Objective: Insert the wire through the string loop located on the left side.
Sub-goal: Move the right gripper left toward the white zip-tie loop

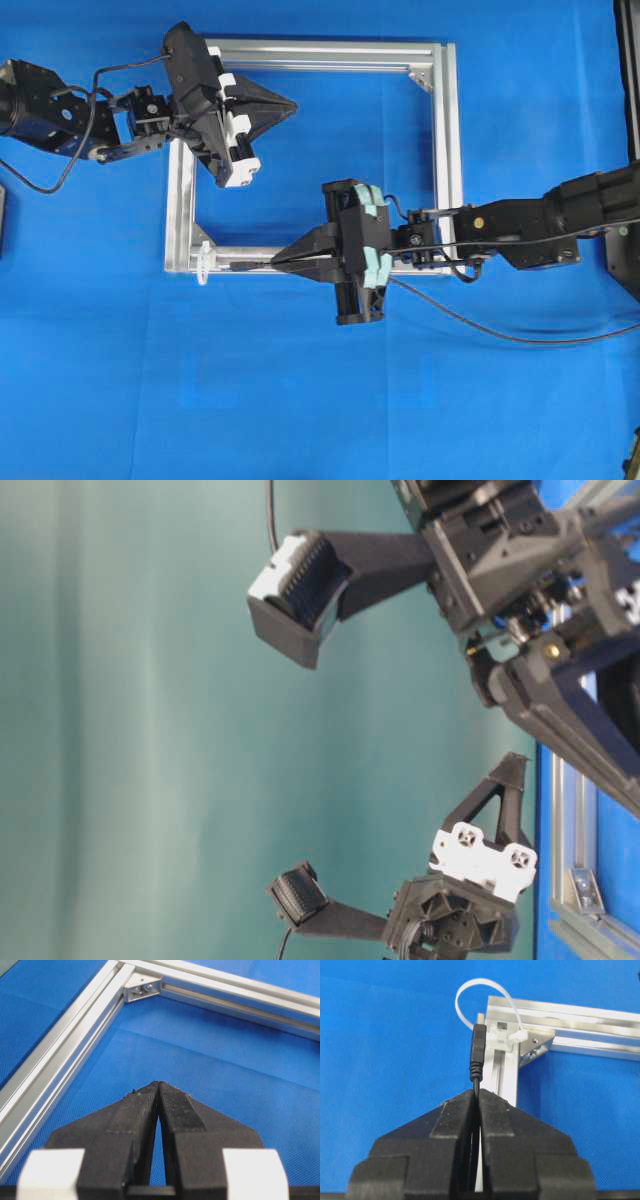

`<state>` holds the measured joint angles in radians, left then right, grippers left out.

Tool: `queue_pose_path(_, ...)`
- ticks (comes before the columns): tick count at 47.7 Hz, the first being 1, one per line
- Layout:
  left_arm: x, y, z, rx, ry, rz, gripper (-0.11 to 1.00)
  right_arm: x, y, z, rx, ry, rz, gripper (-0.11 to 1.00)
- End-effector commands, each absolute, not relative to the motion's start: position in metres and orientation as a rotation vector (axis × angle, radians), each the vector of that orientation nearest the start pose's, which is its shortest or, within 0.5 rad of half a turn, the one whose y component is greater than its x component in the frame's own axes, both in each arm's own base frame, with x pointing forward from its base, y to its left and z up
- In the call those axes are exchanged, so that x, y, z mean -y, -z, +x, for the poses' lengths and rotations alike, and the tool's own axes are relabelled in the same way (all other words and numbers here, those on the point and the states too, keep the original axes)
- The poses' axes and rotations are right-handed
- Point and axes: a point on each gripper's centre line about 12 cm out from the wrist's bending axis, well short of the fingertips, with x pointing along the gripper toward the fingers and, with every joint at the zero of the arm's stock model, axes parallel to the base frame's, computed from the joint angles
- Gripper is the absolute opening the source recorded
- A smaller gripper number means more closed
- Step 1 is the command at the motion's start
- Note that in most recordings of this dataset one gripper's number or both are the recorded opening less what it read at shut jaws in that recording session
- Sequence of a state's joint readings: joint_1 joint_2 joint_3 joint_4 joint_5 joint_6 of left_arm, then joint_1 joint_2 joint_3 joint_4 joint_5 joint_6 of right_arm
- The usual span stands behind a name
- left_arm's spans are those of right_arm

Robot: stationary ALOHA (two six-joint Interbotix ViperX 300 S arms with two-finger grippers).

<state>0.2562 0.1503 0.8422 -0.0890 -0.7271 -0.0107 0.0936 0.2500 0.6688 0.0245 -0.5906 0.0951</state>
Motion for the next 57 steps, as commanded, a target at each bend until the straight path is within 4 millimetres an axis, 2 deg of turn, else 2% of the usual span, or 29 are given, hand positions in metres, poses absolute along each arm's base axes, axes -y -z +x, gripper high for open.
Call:
queue_pose_path(1, -0.1032, -0.1474, 0.3694, -0.211, -0.319, -0.097, 0.00, -0.0380, -0.1369, 0.4323, -0.295, -0.057, 0.104, 0.00)
queue_pose_path(57, -0.1025, -0.1469, 0.3692, -0.212, -0.318, -0.097, 0.00, -0.0372, -0.1332, 0.4347, -0.297, -0.053, 0.107, 0.00)
